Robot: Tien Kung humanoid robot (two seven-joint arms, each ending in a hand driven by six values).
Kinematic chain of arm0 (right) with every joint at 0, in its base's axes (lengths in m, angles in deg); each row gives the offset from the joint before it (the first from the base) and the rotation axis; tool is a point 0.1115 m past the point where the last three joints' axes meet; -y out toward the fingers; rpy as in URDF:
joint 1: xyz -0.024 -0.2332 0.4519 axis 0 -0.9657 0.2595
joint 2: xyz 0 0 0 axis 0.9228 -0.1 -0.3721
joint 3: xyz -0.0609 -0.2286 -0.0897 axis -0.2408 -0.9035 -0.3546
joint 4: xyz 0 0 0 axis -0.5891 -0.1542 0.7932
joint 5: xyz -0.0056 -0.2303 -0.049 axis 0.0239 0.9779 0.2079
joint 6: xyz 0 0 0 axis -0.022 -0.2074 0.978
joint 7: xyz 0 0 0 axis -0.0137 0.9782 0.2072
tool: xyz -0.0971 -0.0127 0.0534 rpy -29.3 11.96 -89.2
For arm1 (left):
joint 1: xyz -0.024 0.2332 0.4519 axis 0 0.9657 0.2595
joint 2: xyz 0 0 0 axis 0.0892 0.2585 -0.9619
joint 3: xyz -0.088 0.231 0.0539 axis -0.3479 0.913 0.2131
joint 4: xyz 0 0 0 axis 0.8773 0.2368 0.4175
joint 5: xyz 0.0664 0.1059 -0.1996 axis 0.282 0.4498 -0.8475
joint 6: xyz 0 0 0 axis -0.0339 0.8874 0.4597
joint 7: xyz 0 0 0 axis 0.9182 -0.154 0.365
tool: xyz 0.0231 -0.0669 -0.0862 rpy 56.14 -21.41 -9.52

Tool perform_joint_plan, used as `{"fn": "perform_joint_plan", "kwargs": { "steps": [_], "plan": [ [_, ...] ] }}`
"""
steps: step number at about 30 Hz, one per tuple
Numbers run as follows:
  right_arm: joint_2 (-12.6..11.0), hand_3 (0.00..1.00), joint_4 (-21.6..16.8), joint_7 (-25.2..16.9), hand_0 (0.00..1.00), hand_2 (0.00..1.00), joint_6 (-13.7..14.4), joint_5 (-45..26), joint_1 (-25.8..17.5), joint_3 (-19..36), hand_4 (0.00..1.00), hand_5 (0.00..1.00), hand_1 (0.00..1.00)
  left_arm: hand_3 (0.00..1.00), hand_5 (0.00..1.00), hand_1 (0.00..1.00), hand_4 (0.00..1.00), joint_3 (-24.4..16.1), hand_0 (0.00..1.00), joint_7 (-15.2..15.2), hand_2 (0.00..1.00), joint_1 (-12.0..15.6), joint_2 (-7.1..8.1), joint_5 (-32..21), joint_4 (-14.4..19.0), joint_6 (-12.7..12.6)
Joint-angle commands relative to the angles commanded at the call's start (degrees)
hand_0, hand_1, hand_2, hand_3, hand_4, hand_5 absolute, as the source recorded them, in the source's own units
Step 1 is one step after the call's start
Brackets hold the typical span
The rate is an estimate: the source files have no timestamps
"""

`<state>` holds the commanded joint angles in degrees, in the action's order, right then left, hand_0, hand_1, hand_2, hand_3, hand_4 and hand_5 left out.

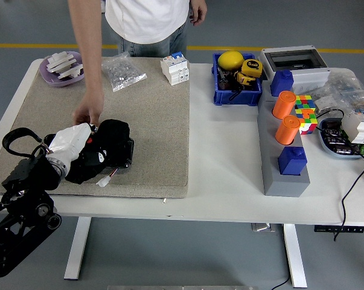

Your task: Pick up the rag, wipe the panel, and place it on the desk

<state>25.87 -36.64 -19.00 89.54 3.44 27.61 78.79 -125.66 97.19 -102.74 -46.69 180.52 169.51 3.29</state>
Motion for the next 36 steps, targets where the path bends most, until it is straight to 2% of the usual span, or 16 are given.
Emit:
{"fn": "perform_joint_plan", "kwargs": {
  "steps": [9,17,28,36],
  "plan": [
    [0.0,0.612,0.1,0.2,0.761,0.626,-0.2,-0.1,0.0,0.0,0.998,0.632,0.61,0.555,0.002,0.179,0.478,3.0,0.228,1.0,0.547,-1.4,-0.73,0.1,1.7,0.6],
    [0.1,0.613,0.0,0.3,0.76,0.626,-0.3,0.0,0.2,0.0,0.998,0.633,0.61,0.557,0.002,0.179,0.486,3.0,0.228,1.2,0.547,-1.5,-0.9,0.1,1.2,0.6],
    [0.1,0.613,0.0,0.4,0.761,0.626,-0.3,0.2,0.2,0.1,0.998,0.634,0.61,0.555,0.002,0.178,0.489,0.6,0.227,1.6,0.545,0.0,-0.08,1.1,-0.1,0.4],
    [0.1,0.613,0.1,0.4,0.76,0.627,-0.4,0.2,0.0,0.2,0.998,0.634,0.611,0.555,0.002,0.178,0.493,-2.6,0.227,1.5,0.543,1.9,1.23,2.1,-1.0,0.2]
  ]
}}
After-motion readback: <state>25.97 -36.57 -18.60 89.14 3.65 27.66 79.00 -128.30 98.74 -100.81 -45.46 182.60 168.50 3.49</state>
